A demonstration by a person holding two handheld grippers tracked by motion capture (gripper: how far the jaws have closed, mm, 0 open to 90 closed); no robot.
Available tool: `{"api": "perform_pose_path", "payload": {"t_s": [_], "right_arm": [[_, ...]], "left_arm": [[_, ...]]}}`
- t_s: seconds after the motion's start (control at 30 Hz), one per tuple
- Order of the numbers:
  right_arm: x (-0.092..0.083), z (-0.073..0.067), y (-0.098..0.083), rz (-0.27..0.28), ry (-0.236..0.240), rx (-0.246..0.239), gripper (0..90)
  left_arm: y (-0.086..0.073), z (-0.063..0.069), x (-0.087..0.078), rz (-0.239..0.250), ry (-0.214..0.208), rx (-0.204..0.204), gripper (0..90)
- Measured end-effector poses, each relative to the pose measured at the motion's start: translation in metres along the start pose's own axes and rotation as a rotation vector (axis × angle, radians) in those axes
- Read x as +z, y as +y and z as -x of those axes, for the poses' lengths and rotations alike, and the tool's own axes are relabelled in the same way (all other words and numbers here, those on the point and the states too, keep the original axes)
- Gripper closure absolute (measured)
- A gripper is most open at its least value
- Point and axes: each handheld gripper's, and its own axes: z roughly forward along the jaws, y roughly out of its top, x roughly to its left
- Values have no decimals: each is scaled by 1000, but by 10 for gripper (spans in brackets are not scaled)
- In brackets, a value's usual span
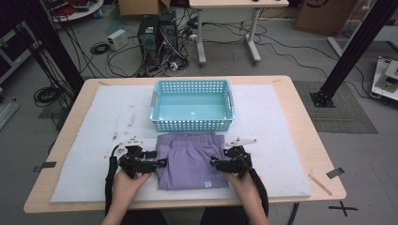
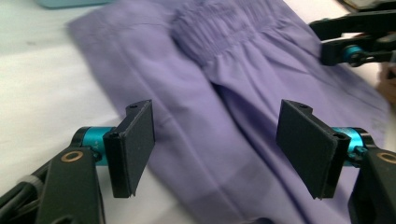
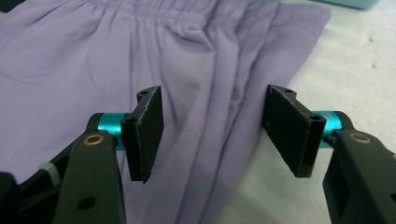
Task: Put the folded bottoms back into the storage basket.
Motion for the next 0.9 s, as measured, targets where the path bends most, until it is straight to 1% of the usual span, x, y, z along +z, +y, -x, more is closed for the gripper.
{"api": "perform_pose_path", "payload": {"t_s": [0.07,0.1,0.13,0.2,0.23,0.27,0.3,0.33,0.4,0.47,0.6,0.67,0.7,0.73,0.77,0.8,0.83,0.87,0.9], "right_arm": [[-1,0,0,5,-3,6,388],[-2,1,0,7,-18,26,361],[-2,3,0,10,-28,39,351],[-2,6,-1,6,-19,58,352],[-2,6,0,3,-16,58,342],[-2,5,1,0,-15,56,339],[-1,3,2,-6,-10,46,343],[0,2,2,-7,-6,38,361],[2,-1,3,-8,0,21,361],[3,-2,3,-8,5,22,361],[3,-2,3,-4,11,24,370],[3,-1,3,1,15,27,382],[3,-1,3,1,11,28,391],[3,-1,3,0,9,29,397],[3,-2,3,-4,7,33,406],[4,-2,3,-1,4,29,412],[4,-3,3,-2,1,24,422],[4,-4,3,0,-4,17,426],[5,-5,3,-1,-7,12,434]], "left_arm": [[1,-2,-2,8,28,-3,281],[1,-3,-3,12,39,-8,281],[1,-4,-5,18,47,-17,281],[2,-5,-4,8,53,-29,278],[2,-5,-3,-5,52,-36,266],[2,-3,-1,-6,60,-31,254],[2,-2,0,-9,65,-29,249],[2,-1,1,-10,67,-39,234],[2,2,3,-8,68,-46,193],[2,6,6,-9,79,-33,178],[3,10,11,-16,57,-30,169],[4,13,13,-19,54,-29,169],[5,14,14,-23,57,-20,173],[5,14,15,-27,50,-15,192],[5,15,16,-26,43,-14,245],[5,16,17,-27,39,-11,308],[5,16,18,-34,27,-8,409],[5,17,19,-31,37,-4,455],[5,18,20,-30,49,1,482]]}}
